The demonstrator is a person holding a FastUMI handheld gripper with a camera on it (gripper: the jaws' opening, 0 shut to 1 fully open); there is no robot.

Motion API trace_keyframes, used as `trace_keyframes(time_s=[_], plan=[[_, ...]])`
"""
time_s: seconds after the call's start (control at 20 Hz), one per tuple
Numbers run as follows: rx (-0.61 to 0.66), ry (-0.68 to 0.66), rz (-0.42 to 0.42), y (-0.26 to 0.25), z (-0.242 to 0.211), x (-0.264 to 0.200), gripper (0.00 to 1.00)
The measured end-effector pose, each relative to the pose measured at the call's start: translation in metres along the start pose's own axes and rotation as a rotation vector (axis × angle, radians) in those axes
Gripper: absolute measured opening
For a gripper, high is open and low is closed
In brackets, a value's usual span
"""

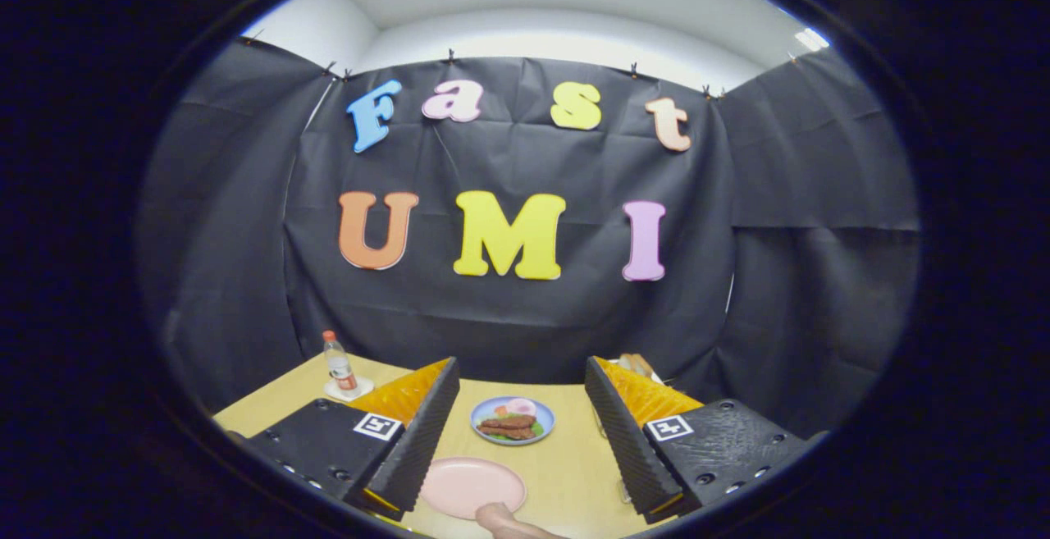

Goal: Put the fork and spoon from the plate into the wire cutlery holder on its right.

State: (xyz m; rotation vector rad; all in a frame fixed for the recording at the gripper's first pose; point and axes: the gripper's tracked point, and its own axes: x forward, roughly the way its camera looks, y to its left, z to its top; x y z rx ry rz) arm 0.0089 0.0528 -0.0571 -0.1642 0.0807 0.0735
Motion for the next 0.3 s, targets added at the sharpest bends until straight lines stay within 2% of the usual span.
trace_keyframes(time_s=[0.15, 0.3], plan=[[-0.002, -0.049, 0.001, 0.007, 0.016, -0.016, 0.94], [0.023, -0.039, 0.022, 0.016, 0.015, -0.027, 0.94]])
